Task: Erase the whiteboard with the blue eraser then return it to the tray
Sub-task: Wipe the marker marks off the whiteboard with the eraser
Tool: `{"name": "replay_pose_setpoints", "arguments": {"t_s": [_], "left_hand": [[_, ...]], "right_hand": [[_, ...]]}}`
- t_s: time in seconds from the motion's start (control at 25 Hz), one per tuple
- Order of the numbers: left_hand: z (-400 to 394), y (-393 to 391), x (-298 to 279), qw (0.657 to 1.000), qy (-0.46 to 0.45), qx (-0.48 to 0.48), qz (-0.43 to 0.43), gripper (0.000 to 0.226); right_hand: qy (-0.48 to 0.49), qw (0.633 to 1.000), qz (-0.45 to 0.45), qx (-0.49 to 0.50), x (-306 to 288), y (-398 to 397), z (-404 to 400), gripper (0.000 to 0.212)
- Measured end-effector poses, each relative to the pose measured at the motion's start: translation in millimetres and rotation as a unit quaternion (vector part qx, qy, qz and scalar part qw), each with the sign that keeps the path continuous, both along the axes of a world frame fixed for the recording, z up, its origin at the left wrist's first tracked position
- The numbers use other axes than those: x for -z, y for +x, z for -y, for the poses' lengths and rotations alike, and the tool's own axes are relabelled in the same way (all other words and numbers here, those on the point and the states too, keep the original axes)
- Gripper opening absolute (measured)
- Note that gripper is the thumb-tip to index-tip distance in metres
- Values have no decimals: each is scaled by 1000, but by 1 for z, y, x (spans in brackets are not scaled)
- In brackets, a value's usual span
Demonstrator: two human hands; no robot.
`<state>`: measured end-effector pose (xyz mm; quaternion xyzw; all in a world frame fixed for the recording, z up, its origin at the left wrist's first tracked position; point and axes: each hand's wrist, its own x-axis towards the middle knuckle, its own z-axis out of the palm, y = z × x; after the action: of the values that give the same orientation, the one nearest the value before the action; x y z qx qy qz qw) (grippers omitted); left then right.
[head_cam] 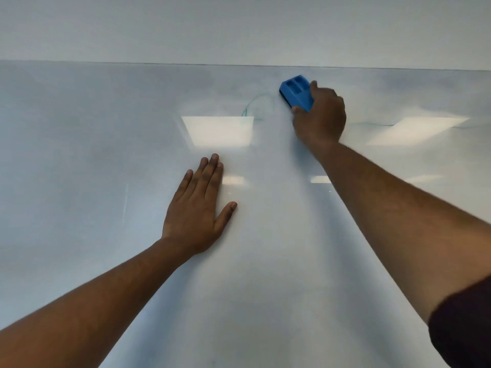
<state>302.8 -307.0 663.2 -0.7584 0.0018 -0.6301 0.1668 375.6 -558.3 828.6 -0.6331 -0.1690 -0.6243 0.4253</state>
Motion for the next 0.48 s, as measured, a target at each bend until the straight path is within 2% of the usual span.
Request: {"name": "replay_pose_setpoints", "arguments": {"t_s": [0.04, 0.08, 0.16, 0.2, 0.24, 0.32, 0.36, 0.4, 0.44, 0.48], "left_hand": [[-3, -1, 0, 1000, 1, -4, -1, 82], [-5, -1, 1, 1000, -1, -5, 0, 82], [-7, -1, 3, 1000, -6, -4, 3, 82], [-7, 0, 5, 1000, -8, -2, 3, 82], [-8, 1, 6, 1000, -4, 4, 5, 82], [-10, 2, 8, 1000, 1, 12, 14, 81], [-11, 3, 8, 1000, 2, 14, 18, 81], [-11, 3, 8, 1000, 1, 16, 20, 80], [-10, 4, 7, 1000, 0, 16, 20, 80], [-10, 3, 7, 1000, -3, 16, 17, 81]], "right_hand": [[13, 1000, -6, 6, -7, -8, -14, 68], [-14, 999, 26, 20, -4, -18, -36, 68], [-164, 980, 107, 25, 24, -29, -82, 68], [-209, 968, 135, 28, 28, -25, -85, 68], [-213, 967, 139, 35, 19, -22, -75, 68], [-79, 995, 56, 19, -15, -14, -46, 68], [-11, 1000, 15, 12, -23, -17, -43, 68], [16, 1000, 6, 21, -22, -21, -50, 68], [-14, 998, 45, 40, -13, -27, -66, 67], [-97, 989, 101, 43, 4, -33, -89, 67]]}}
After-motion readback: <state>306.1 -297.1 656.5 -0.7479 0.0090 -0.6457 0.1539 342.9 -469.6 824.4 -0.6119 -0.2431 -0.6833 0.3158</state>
